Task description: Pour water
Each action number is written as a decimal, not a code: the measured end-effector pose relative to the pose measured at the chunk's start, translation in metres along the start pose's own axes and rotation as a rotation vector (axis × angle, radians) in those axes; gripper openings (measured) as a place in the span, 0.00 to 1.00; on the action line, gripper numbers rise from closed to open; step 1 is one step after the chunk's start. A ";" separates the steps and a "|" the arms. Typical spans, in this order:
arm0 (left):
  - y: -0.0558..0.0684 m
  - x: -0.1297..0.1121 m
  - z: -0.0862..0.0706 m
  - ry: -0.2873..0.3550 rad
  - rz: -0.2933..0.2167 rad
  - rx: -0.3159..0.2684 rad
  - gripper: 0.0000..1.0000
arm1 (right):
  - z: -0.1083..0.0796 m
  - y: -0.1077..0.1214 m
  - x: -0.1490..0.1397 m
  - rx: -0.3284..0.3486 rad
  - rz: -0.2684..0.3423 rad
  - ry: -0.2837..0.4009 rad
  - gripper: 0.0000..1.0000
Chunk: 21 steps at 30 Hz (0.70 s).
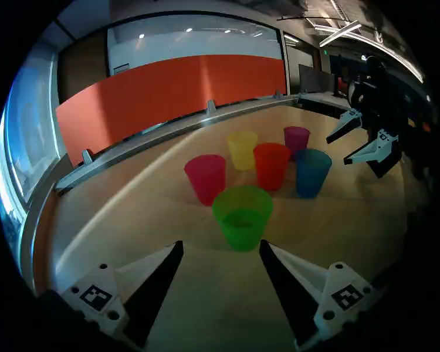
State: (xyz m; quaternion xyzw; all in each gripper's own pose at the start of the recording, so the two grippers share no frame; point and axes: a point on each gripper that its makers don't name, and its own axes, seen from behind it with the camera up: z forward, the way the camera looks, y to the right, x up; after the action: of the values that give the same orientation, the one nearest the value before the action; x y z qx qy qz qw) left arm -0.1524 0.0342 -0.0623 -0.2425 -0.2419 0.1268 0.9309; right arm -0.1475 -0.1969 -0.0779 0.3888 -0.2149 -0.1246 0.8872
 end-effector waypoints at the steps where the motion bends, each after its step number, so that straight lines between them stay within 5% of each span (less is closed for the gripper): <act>1: 0.000 0.001 -0.002 0.007 -0.004 0.005 0.96 | -0.001 0.001 0.001 -0.008 0.004 0.007 1.00; 21: -0.028 0.046 -0.033 0.215 -0.102 0.161 0.96 | -0.037 0.049 0.040 -0.244 0.141 0.192 1.00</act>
State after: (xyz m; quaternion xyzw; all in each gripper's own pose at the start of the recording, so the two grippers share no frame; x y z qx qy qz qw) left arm -0.0932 0.0135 -0.0553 -0.1663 -0.1420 0.0717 0.9732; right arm -0.0918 -0.1561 -0.0520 0.2723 -0.1392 -0.0496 0.9508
